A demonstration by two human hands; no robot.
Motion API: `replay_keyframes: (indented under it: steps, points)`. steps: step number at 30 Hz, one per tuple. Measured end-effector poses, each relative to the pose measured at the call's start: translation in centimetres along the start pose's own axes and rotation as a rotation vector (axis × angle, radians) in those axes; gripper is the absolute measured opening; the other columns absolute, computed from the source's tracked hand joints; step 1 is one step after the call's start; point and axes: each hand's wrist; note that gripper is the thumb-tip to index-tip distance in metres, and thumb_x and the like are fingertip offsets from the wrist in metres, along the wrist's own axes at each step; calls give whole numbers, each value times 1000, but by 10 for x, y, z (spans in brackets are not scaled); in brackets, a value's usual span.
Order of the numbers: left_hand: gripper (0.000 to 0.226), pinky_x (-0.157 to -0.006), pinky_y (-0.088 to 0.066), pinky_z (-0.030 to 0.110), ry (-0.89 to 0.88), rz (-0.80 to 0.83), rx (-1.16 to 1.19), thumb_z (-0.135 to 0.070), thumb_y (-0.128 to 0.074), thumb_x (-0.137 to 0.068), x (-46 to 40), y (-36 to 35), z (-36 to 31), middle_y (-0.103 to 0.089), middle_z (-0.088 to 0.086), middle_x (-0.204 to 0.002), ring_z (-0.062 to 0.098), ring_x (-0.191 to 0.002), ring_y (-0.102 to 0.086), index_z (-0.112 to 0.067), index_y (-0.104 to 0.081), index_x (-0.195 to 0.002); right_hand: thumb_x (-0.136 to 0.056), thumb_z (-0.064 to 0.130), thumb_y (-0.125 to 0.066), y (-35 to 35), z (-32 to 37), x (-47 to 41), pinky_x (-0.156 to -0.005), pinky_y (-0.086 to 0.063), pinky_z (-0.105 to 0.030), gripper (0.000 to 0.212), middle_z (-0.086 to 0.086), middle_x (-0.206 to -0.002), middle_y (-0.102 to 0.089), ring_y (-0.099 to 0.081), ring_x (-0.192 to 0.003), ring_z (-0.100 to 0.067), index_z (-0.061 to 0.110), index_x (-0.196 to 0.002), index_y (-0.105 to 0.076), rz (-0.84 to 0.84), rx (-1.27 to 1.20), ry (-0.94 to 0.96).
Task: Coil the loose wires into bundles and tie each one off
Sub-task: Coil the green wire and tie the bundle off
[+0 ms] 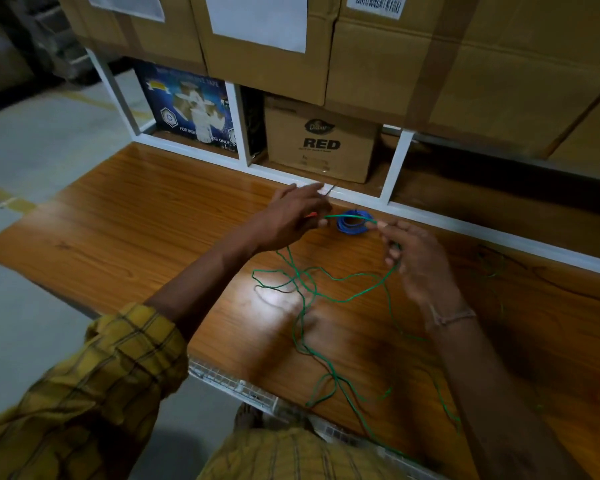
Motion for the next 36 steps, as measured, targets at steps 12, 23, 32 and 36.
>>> replay_keyframes:
  steps: [12,23,32,36]
  points:
    - [28,-114,-49,49,43,-167,1883,-7,-29,-114,-14,14,-102,-78,18,-112,33,-120,-71,-2,-57,-118,-108,17,-48,7,-18,23,-32,-24,-14,25,-6,-73,-50,-29,-35,-3,11,-117,-70,153,84,-82]
    - [20,-83,-54,34,50,-220,546,-15,-41,-114,-26,-4,-72,-78,4,-99,6,-91,-70,-9,-45,-132,-97,11,-67,22,-1,50,-35,-32,-19,15,-6,-65,-57,-32,-35,-5,3,-109,-63,298,335,-129]
    - [21,-94,-57,39,107,218,506,-16,-43,-114,-9,-7,-72,-77,8,-86,23,-96,-75,-2,-49,-129,-105,15,-48,49,37,25,-43,-51,-22,20,-1,-70,-51,-37,-39,-2,0,-108,-60,280,-26,-68]
    - [27,-90,-60,41,106,362,832,-11,-38,-115,1,3,-82,-54,15,-70,23,-64,-70,9,-43,-132,-107,15,-42,56,44,10,-30,-28,-14,22,0,-69,-47,-30,-32,0,1,-104,-58,297,-204,-124]
Point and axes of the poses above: each hand's wrist, its own x-axis away from the middle knuckle, its own y-axis out of the back of the hand, z = x × y
